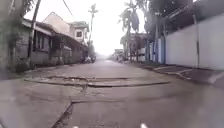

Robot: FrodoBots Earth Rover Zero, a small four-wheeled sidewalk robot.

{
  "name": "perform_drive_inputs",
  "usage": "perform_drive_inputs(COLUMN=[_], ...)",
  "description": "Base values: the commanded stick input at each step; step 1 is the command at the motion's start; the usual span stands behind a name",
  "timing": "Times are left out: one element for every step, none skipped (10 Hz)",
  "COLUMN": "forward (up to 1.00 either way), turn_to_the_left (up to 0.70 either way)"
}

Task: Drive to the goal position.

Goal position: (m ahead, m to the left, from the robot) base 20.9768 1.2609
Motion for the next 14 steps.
perform_drive_inputs(forward=[1.00,1.00,1.00,1.00,1.00,1.00,1.00,1.00,1.00,1.00,1.00,1.00,1.00,1.00], turn_to_the_left=[-0.04,0.01,0.01,0.01,0.01,0.01,0.01,0.01,0.01,0.01,0.01,0.01,0.01,0.01])
